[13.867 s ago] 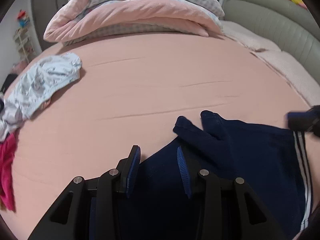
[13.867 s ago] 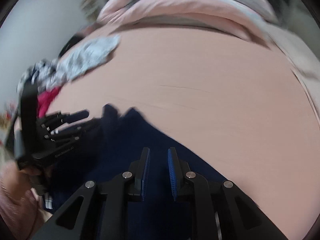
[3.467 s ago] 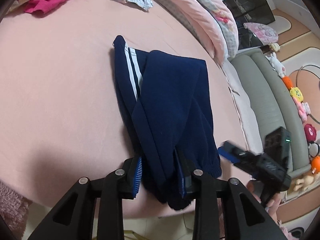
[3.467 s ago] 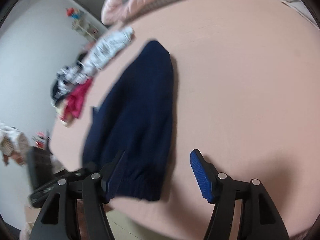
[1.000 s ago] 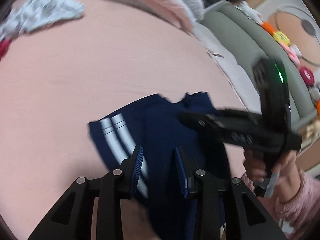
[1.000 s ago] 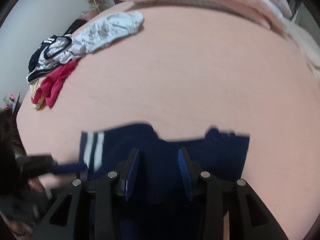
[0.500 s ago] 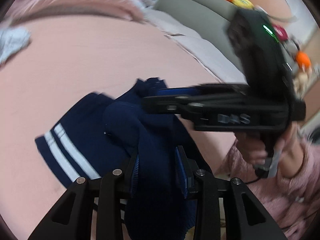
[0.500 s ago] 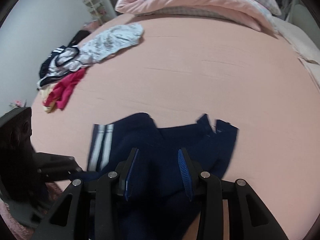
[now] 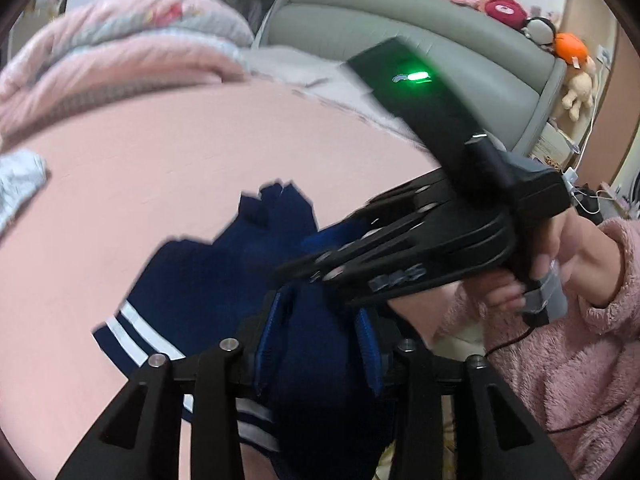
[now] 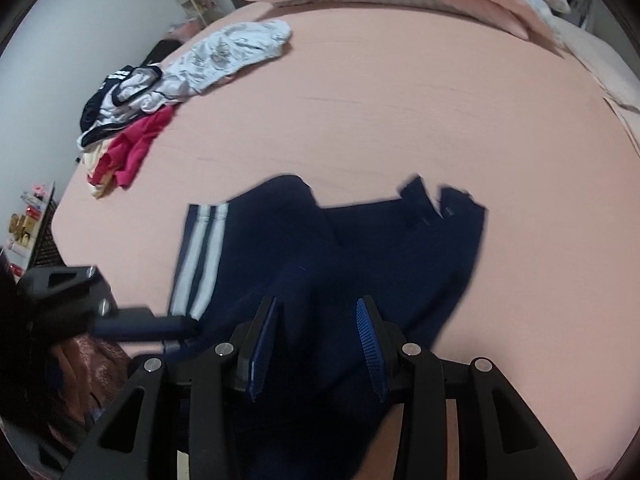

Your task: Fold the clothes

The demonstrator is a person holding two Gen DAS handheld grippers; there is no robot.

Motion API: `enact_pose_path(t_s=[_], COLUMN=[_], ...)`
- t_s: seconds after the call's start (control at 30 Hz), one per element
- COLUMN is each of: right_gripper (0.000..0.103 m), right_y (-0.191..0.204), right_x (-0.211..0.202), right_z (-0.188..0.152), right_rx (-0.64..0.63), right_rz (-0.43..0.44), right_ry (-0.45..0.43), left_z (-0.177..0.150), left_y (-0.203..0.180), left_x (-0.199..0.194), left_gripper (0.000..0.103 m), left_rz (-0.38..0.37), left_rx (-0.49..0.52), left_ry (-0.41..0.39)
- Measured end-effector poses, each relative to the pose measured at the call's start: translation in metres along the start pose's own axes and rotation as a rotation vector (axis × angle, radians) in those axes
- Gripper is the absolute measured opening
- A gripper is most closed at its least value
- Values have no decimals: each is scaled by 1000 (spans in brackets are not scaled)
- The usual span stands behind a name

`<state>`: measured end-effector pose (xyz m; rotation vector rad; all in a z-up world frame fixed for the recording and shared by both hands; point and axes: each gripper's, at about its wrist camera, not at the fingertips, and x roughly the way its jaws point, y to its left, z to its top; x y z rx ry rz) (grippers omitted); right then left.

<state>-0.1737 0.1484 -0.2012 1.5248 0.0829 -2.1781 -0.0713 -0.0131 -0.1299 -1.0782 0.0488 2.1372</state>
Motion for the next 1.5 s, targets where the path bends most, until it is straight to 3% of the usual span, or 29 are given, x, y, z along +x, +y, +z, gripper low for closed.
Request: enact_pose_path(t_s=[0.13, 0.23, 0.4, 0.77, 0.8, 0.83, 0.87, 1.0, 1.1, 1.33, 1.43, 1.5], right_gripper=[40, 40, 40, 40, 40, 40, 40, 40, 40, 40, 40, 40], right_y=[-13, -28, -46, -42, -41, -40, -39, -35, -34, -51, -61, -62], right_x=[-3, -10, -20, -9, -9, -10, -11, -17, -17, -3, 3, 2], right_z=[-11, -19, -32, -38, -37, -36, -36, -33, -30, -33, -37, -36], right_rx=[14, 74, 163, 145, 150, 151, 148, 138, 121, 216, 285, 288], right_rz=[-43, -18, 37, 2, 16, 26, 32, 35, 21, -33, -34, -27], right_ry=[-2, -17, -60, -43, -51, -62, -72, -107, -112, -100, -93, -104], left_z=[0, -2, -4, -12, -12, -9, -6, 4, 5, -18, -28, -26], left_y=[13, 35, 40, 56, 57, 54, 51, 43, 50, 86, 97, 93], left_x=[5, 2, 25, 52, 53, 51, 48, 33, 12, -9, -9, -7], left_gripper=[41, 41, 41, 41, 35, 18, 13, 10, 10, 10, 10, 11], left_rz=[-25, -83, -166, -251, -251, -230, -208, -119, -10, 282, 269, 196], left_rx=[-58, -178, -269, -497, -510, -492, -474, -412, -392, -538, -669, -665], left_ry=[19, 7, 26, 54, 54, 47, 39, 1, -33, -58, -77, -90])
